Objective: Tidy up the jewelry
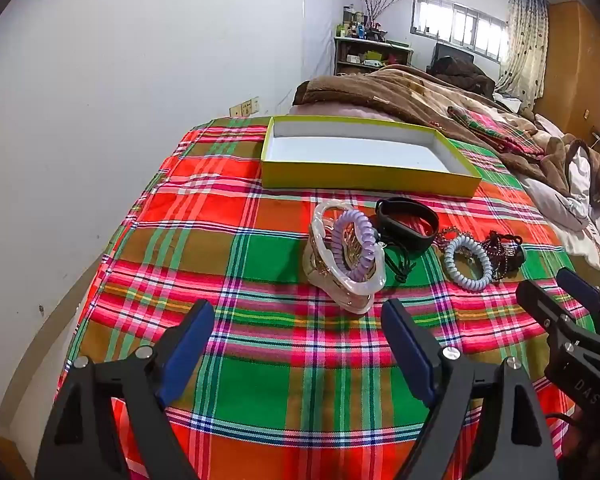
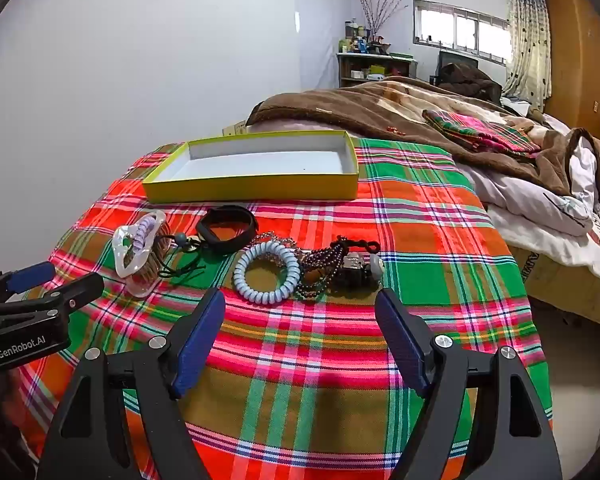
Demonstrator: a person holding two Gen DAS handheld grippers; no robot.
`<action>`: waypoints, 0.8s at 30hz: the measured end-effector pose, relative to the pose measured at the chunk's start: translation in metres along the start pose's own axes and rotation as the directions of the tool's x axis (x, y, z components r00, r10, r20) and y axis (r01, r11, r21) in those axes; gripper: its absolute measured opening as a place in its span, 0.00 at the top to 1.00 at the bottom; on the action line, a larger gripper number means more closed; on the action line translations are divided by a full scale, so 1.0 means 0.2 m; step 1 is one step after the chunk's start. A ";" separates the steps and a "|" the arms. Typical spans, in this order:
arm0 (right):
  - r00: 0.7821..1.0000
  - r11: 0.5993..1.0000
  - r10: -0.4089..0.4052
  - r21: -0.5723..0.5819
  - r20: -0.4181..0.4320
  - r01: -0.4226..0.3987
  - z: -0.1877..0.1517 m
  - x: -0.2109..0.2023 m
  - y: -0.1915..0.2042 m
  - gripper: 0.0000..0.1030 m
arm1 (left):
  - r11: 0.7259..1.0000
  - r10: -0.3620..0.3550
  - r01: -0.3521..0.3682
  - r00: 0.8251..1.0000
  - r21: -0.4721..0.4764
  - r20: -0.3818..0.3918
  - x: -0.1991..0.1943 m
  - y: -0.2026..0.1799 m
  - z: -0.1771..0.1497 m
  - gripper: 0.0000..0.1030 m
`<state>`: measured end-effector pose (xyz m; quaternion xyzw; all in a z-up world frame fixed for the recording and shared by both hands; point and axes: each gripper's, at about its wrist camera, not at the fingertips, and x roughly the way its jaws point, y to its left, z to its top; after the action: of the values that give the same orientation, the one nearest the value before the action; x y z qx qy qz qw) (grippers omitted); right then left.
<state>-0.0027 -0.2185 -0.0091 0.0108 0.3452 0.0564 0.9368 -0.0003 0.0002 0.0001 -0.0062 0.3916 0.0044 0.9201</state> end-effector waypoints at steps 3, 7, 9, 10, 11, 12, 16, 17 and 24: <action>1.000 1.000 -0.002 -0.003 -0.001 0.002 0.00 0.00 0.00 0.25 | 1.000 -0.003 0.003 1.000 -0.003 0.000 0.00 0.00 0.00 0.16; 1.000 1.000 -0.006 -0.005 0.003 0.006 0.01 0.01 0.00 0.25 | 1.000 -0.020 0.021 1.000 0.001 -0.018 0.02 0.01 0.00 0.16; 1.000 1.000 -0.006 -0.005 0.008 0.007 0.01 0.00 -0.01 0.25 | 1.000 -0.032 0.032 0.999 0.001 -0.028 0.03 0.01 0.00 0.16; 1.000 1.000 -0.005 -0.001 0.012 0.005 0.03 0.01 -0.01 0.25 | 0.999 -0.037 0.038 0.999 0.003 -0.032 0.04 0.02 -0.01 0.16; 1.000 1.000 -0.005 -0.004 0.016 0.005 0.03 0.01 -0.01 0.25 | 0.999 -0.047 0.047 0.998 0.006 -0.031 0.04 0.02 0.00 0.16; 1.000 1.000 -0.008 -0.006 0.019 0.008 0.03 0.01 -0.02 0.25 | 0.999 -0.054 0.054 0.998 0.004 -0.024 0.04 0.03 -0.01 0.16; 1.000 1.000 -0.004 -0.013 0.022 0.004 0.03 0.01 -0.02 0.25 | 0.998 -0.065 0.065 0.998 0.000 -0.016 0.03 0.02 0.02 0.16; 1.000 1.000 -0.004 -0.014 0.022 0.004 0.03 0.01 -0.02 0.25 | 0.998 -0.071 0.071 0.997 -0.002 -0.015 0.03 0.03 0.02 0.16; 0.999 1.000 0.017 -0.020 0.039 -0.016 0.04 0.00 -0.01 0.25 | 0.996 -0.087 0.087 0.996 -0.012 0.001 0.01 0.03 0.04 0.17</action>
<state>0.0032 -0.2200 -0.0039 0.0053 0.3260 0.0673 0.9429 0.0068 0.0066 0.0030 -0.0286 0.3907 -0.0332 0.9195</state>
